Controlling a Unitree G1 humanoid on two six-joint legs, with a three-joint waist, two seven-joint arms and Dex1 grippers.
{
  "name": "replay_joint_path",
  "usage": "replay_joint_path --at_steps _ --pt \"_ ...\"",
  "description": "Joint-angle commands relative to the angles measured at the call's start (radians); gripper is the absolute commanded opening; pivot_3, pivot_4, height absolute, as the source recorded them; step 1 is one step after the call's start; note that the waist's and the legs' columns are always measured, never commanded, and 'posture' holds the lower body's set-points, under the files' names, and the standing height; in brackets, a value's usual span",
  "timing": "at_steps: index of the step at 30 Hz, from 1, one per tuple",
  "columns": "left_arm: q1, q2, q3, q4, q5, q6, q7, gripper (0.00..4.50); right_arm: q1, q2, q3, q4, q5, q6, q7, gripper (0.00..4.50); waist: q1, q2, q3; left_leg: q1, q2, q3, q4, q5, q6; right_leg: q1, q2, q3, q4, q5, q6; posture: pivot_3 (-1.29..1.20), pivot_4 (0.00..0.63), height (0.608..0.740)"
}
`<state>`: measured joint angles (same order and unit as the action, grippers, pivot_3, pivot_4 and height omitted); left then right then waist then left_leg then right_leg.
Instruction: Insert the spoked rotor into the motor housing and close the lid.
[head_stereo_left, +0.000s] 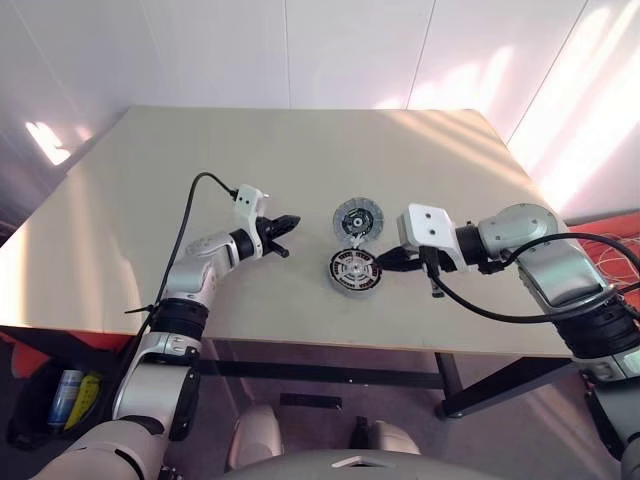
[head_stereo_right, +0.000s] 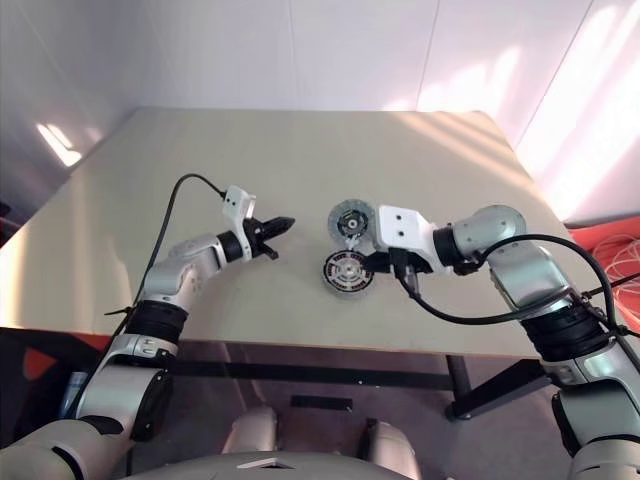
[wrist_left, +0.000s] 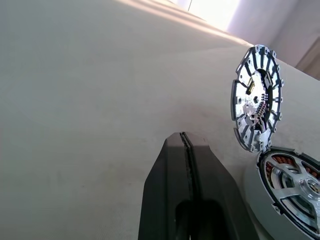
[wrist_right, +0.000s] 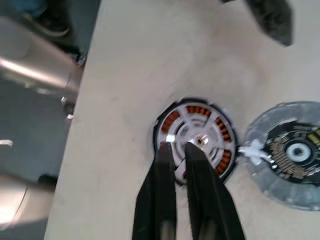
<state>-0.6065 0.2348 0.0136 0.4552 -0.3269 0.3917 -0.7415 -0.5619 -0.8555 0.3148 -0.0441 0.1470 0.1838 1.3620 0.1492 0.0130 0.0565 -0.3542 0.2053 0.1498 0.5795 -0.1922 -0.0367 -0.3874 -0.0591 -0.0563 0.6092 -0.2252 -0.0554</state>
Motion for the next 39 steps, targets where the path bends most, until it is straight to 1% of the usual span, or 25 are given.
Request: replay_joint_path --at_steps 1,2,3,4,13,21,31,34,39 --pt "-0.016 0.007 -0.002 -0.032 0.002 -0.015 -0.018 0.0 -0.083 0.016 0.029 0.073 -0.1 -0.129 -0.005 1.67 -0.004 0.0 0.0 0.0 0.0 0.0 0.0 0.0 0.0 0.0 0.0 0.0 0.001 0.0 0.0 0.0 0.0 0.74" --pt "-0.014 0.007 -0.004 -0.033 0.003 -0.016 -0.019 0.0 -0.097 0.025 0.044 0.092 -0.122 -0.154 -0.002 1.93 -0.006 0.0 0.0 0.0 0.0 0.0 0.0 0.0 -0.001 0.0 0.0 0.0 0.001 0.0 0.0 0.0 0.0 0.74" --pt "-0.013 0.007 -0.005 -0.034 0.004 -0.016 -0.019 0.0 -0.105 0.032 0.055 0.105 -0.134 -0.17 0.008 2.32 -0.007 0.0 0.0 0.001 0.0 0.0 0.0 0.001 -0.001 -0.001 0.0 0.0 0.002 0.0 0.0 0.0 0.0 0.74" --pt "-0.014 0.007 -0.006 -0.033 0.004 -0.017 -0.02 0.0 -0.112 0.041 0.066 0.118 -0.147 -0.186 0.015 2.58 -0.006 0.0 0.0 0.001 0.0 0.0 0.0 0.001 -0.002 -0.001 0.0 0.0 0.003 0.0 0.0 0.0 0.0 0.74" --pt "-0.017 0.007 -0.008 -0.03 0.007 -0.02 -0.02 0.0 -0.133 0.104 0.163 0.158 -0.242 -0.308 0.08 2.58 -0.007 0.0 0.0 -0.003 0.0 0.0 0.001 0.0 0.0 -0.004 0.0 0.0 0.003 0.0 -0.001 0.0 0.0 0.74" --pt "-0.011 0.003 -0.007 -0.036 0.006 -0.02 -0.014 0.0 -0.179 0.141 0.194 0.247 -0.302 -0.388 0.097 2.58 -0.014 0.0 0.0 -0.003 0.0 0.0 0.002 0.0 0.0 -0.004 0.0 0.0 0.004 0.0 -0.001 0.0 0.0 0.74" --pt "-0.004 -0.013 -0.003 -0.036 0.005 -0.033 0.004 0.0 -0.255 0.161 0.236 0.414 -0.366 -0.529 0.141 2.58 -0.025 0.0 0.0 -0.005 0.0 0.0 0.003 0.0 0.001 -0.005 0.0 0.0 0.003 0.0 -0.001 0.0 0.0 0.74" --pt "0.001 -0.015 0.0 -0.038 0.004 -0.039 0.011 0.0 -0.258 0.169 0.248 0.434 -0.378 -0.561 0.146 2.58 -0.025 0.0 0.0 -0.005 0.0 0.0 0.003 0.0 0.001 -0.005 0.0 0.0 0.004 0.0 -0.001 0.0 0.0 0.74" --pt "0.006 -0.014 0.006 -0.04 0.001 -0.043 0.018 0.0 -0.252 0.181 0.252 0.413 -0.383 -0.569 0.148 2.58 -0.026 0.0 0.0 -0.005 0.0 0.0 0.003 0.0 0.001 -0.005 0.0 0.0 0.004 0.0 -0.001 0.0 0.0 0.74"
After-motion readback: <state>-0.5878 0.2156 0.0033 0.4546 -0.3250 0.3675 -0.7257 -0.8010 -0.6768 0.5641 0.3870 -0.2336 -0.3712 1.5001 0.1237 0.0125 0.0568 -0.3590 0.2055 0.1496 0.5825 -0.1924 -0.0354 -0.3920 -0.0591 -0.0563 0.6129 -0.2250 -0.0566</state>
